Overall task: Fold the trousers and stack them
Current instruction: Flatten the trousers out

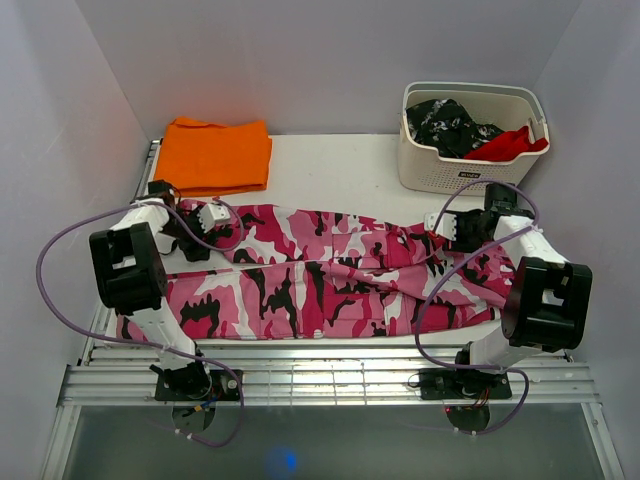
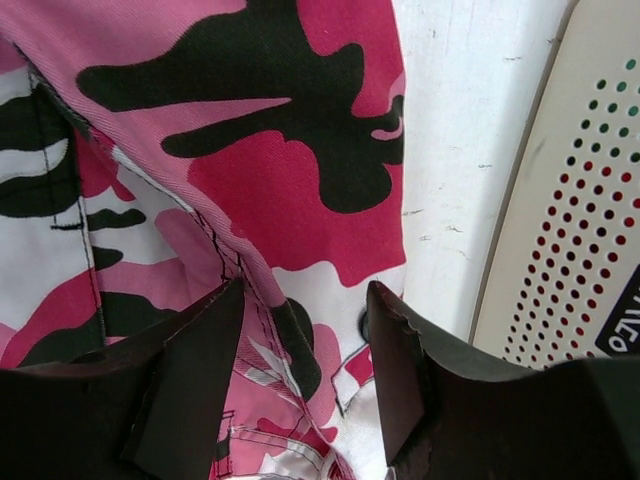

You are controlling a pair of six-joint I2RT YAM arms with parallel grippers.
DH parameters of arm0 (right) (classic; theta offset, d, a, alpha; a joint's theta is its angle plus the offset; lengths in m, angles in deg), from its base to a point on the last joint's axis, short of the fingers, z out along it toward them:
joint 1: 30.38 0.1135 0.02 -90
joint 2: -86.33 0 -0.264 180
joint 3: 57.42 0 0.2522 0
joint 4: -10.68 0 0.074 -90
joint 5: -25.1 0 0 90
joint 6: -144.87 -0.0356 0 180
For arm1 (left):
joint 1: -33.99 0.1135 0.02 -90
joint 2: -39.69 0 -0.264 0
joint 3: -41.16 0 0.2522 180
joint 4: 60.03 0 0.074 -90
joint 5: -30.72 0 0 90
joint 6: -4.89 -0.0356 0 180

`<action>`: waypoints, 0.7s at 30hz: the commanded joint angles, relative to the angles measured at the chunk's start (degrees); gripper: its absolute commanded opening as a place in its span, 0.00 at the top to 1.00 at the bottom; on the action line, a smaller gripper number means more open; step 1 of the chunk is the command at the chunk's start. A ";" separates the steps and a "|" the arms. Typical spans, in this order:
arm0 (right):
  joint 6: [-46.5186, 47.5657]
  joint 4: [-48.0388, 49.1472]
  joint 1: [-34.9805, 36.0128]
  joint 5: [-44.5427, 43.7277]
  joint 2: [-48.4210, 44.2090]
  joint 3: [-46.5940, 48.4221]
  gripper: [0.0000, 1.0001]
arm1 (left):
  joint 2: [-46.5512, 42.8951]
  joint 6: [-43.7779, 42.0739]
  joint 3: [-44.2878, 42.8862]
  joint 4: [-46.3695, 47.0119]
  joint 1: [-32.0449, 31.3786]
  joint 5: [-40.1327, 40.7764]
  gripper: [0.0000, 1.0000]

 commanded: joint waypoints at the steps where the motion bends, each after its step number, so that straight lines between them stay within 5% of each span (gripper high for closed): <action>1: 2.21 -2.89 0.58 0.52 0.32 1.45 0.42 | 0.91 -0.94 1.20 4.48 -1.91 1.30 0.25; 6: 3.10 -4.29 0.59 -0.27 -0.64 2.41 0.42 | 4.60 2.57 0.15 6.59 -2.35 4.03 0.51; 10: 3.97 -5.88 0.32 -0.18 -1.44 3.30 0.39 | 5.40 4.77 -0.03 7.04 -2.27 5.27 0.87; 13: 6.26 -8.15 0.50 0.52 -1.70 3.21 0.36 | 4.79 7.14 -0.47 7.12 -2.27 4.65 0.99; 18: 8.72 -6.41 2.34 -2.11 -0.82 0.31 0.32 | 3.64 11.53 -3.28 5.37 -1.13 1.68 1.00; 21: 7.85 -3.51 3.66 -3.34 0.84 0.04 0.44 | 2.77 15.91 -6.61 4.14 0.19 -1.05 1.00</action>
